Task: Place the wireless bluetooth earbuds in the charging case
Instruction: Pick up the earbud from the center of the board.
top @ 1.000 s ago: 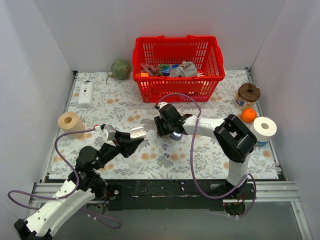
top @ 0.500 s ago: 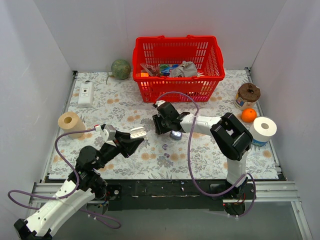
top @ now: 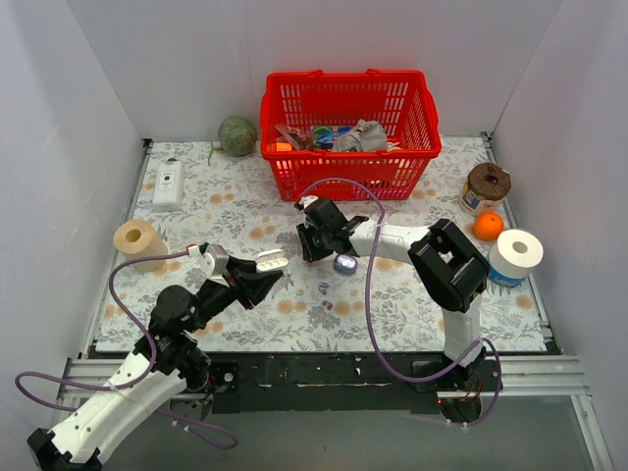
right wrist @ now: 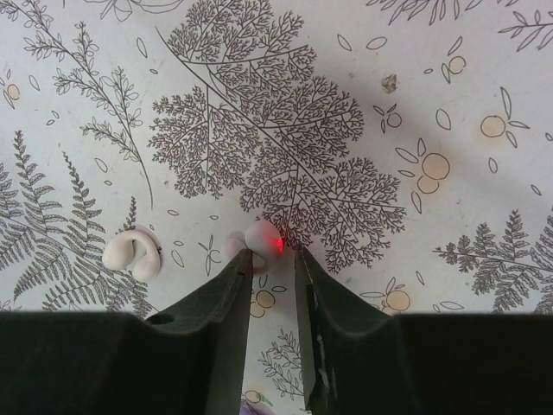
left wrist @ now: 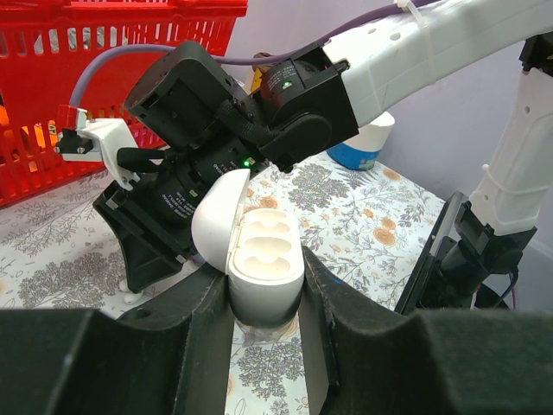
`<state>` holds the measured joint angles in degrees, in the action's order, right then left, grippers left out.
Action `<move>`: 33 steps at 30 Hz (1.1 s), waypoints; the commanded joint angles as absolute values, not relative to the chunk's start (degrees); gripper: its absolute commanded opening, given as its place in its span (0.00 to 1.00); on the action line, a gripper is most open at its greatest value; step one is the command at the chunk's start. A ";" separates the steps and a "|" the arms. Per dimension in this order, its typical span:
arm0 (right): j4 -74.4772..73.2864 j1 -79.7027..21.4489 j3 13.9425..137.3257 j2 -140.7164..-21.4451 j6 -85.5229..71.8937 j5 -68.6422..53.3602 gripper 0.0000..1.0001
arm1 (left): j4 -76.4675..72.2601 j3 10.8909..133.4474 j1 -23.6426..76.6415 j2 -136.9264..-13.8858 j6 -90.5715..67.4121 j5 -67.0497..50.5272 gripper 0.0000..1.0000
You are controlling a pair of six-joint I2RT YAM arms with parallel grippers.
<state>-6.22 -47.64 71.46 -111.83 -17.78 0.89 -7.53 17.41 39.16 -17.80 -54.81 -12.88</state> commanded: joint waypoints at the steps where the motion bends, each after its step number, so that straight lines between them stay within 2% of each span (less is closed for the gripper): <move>1: -6.33 -47.55 72.95 -113.99 -16.61 0.53 0.31 | -7.82 19.16 39.02 -18.02 -53.96 -13.27 0.00; 6: -6.24 -47.55 72.33 -113.29 -16.70 0.44 0.18 | -8.09 19.16 39.02 -18.19 -54.05 -13.36 0.00; 7: -6.50 -47.46 72.25 -113.12 -16.70 0.44 0.14 | -8.09 19.16 39.02 -18.19 -54.05 -13.36 0.00; 8: -6.85 -47.55 72.42 -112.68 -16.44 0.44 0.05 | -8.09 19.16 39.02 -18.11 -54.05 -13.53 0.00; 9: -7.90 -47.55 72.60 -112.33 -16.17 0.61 0.02 | -8.09 19.16 39.02 -18.19 -54.05 -13.45 0.00; 19: -15.73 -48.16 71.90 -104.16 -5.45 3.08 0.01 | -8.61 19.16 39.02 -17.93 -54.23 -13.71 0.00; 20: -15.04 -48.25 70.76 -103.72 -6.15 3.16 0.04 | -8.79 19.07 39.02 -18.02 -54.14 -13.88 0.00; 21: -14.59 -48.16 70.14 -103.36 -7.89 2.99 0.12 | -8.96 19.07 39.02 -18.10 -54.31 -13.97 0.00; 22: -13.89 -48.16 69.61 -102.75 -9.30 2.90 0.25 | -9.05 19.07 39.02 -18.02 -54.40 -13.97 0.00; 25: -10.99 -48.08 67.59 -102.48 -14.05 2.98 0.38 | -8.88 19.07 39.02 -17.84 -54.49 -14.24 0.00; 29: -9.93 -48.08 67.06 -103.71 -17.40 3.77 0.45 | -8.61 19.07 39.02 -17.31 -54.67 -14.59 0.00; 33: -8.18 -47.90 65.49 -103.62 -20.56 5.54 0.45 | -8.61 19.16 39.02 -17.31 -54.93 -14.59 0.00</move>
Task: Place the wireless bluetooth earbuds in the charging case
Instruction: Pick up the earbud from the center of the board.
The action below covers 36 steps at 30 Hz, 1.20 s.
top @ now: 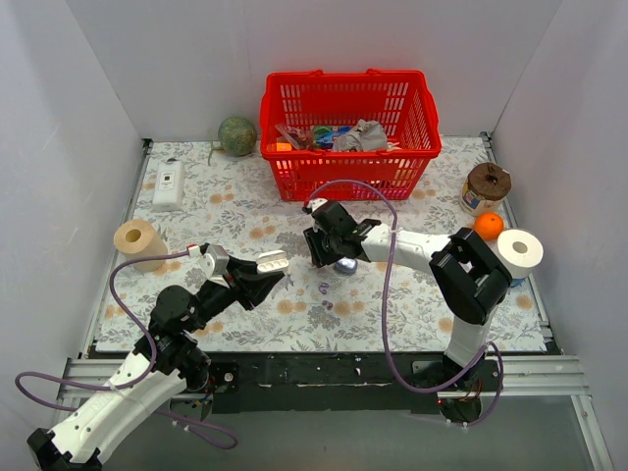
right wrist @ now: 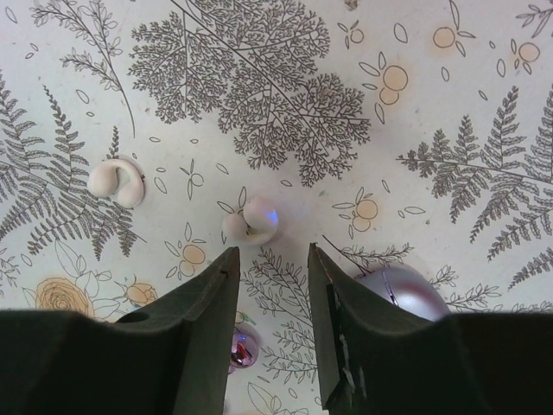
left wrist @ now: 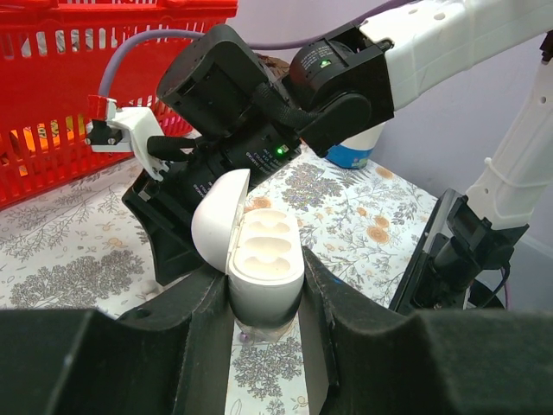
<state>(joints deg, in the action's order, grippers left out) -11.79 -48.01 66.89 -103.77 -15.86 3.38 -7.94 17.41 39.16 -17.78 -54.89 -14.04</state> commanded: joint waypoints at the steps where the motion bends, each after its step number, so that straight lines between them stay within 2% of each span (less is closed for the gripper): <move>1: -7.83 -47.90 65.22 -103.10 -21.44 5.80 0.45 | -8.70 19.07 39.02 -17.23 -55.02 -14.59 0.00; 12: -4.04 -47.99 60.56 -101.16 -24.61 5.72 0.45 | -8.88 19.07 39.02 -17.49 -55.02 -14.94 0.00; 27: -2.02 -47.99 61.26 -101.77 -27.34 5.01 0.45 | -8.79 18.90 39.11 -17.23 -55.28 -15.20 0.00; 36: -3.78 -47.99 63.63 -105.20 -24.44 2.81 0.33 | -8.44 19.16 39.02 -17.31 -55.19 -15.29 0.00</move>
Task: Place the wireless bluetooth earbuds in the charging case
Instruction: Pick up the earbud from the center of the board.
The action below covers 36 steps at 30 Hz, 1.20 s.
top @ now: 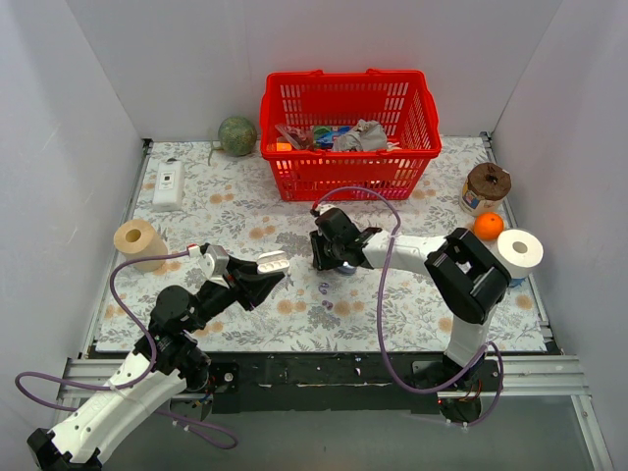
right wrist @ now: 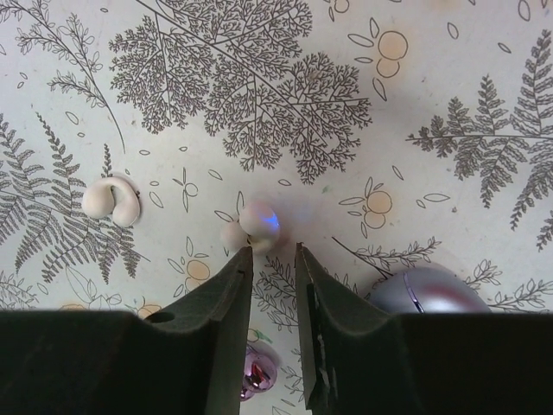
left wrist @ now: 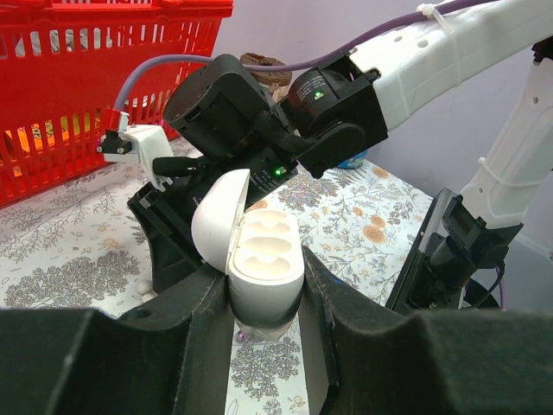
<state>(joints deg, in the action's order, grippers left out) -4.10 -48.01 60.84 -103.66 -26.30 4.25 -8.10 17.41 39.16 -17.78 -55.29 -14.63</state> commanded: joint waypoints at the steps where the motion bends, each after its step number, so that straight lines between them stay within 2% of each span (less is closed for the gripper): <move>1: -4.04 -47.99 63.98 -105.55 -24.00 2.55 0.33 | -8.44 19.16 39.02 -17.40 -55.28 -15.29 0.00; 6: -5.36 -47.99 66.00 -107.40 -21.19 1.06 0.32 | -8.53 19.16 39.02 -17.31 -55.28 -15.29 0.00; 16: -8.52 -47.99 70.04 -110.21 -10.73 -1.93 0.15 | -8.70 19.16 39.02 -17.67 -55.28 -15.47 0.00; 19: -9.40 -48.16 71.36 -109.95 -4.76 -3.25 0.10 | -8.70 19.16 39.11 -17.67 -55.02 -15.64 0.00; 26: -17.39 -50.18 75.83 -109.60 13.52 -7.21 0.09 | -9.31 18.90 39.11 -17.84 -55.02 -16.08 0.00; 30: -23.64 -50.62 78.39 -112.23 16.35 -5.80 0.11 | -10.02 18.72 39.02 -18.19 -55.02 -16.26 0.00; 34: -18.92 -50.28 75.77 -110.40 11.79 -3.52 0.31 | -10.20 18.72 39.02 -18.46 -55.02 -16.44 0.00; 36: -16.80 -49.92 74.80 -108.65 7.92 -3.87 0.36 | -10.37 18.63 39.02 -18.20 -55.20 -16.44 0.00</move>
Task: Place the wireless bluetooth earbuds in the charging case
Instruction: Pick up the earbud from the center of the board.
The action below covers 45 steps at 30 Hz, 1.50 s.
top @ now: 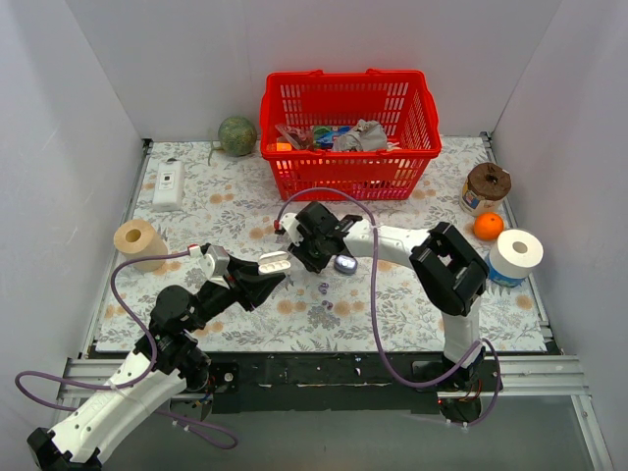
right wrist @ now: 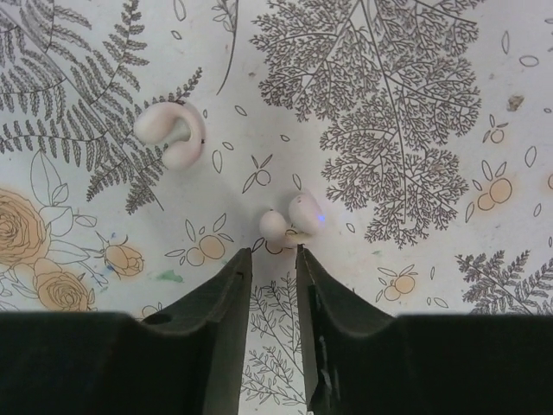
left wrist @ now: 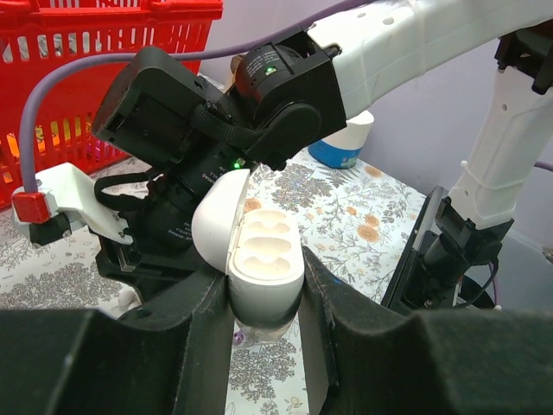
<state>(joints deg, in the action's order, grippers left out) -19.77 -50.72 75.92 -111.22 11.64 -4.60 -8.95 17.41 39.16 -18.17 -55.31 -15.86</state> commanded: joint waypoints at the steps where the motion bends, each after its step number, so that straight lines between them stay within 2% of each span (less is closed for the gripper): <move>1: -15.31 -49.57 74.27 -108.02 6.61 -3.87 0.39 | -10.37 18.63 39.02 -18.19 -55.28 -16.35 0.00; 7: -8.28 -48.26 70.67 -102.05 -3.23 -2.29 0.44 | -10.20 18.37 39.02 -16.44 -55.55 -16.35 0.00; 11: -2.12 -45.18 64.27 -98.62 -16.41 -0.70 0.41 | -10.02 18.37 39.02 -16.00 -55.46 -15.82 0.00; 16: -1.58 -44.82 62.49 -99.66 -27.84 -0.26 0.40 | -9.84 18.63 39.02 -16.61 -55.28 -15.73 0.00; 30: -3.34 -46.93 63.63 -104.85 -30.94 3.16 0.48 | -9.32 18.81 39.02 -16.26 -55.37 -15.64 0.00; 45: -4.92 -47.37 66.18 -107.93 -29.27 3.87 0.48 | -9.23 18.81 39.02 -16.00 -55.37 -15.38 0.00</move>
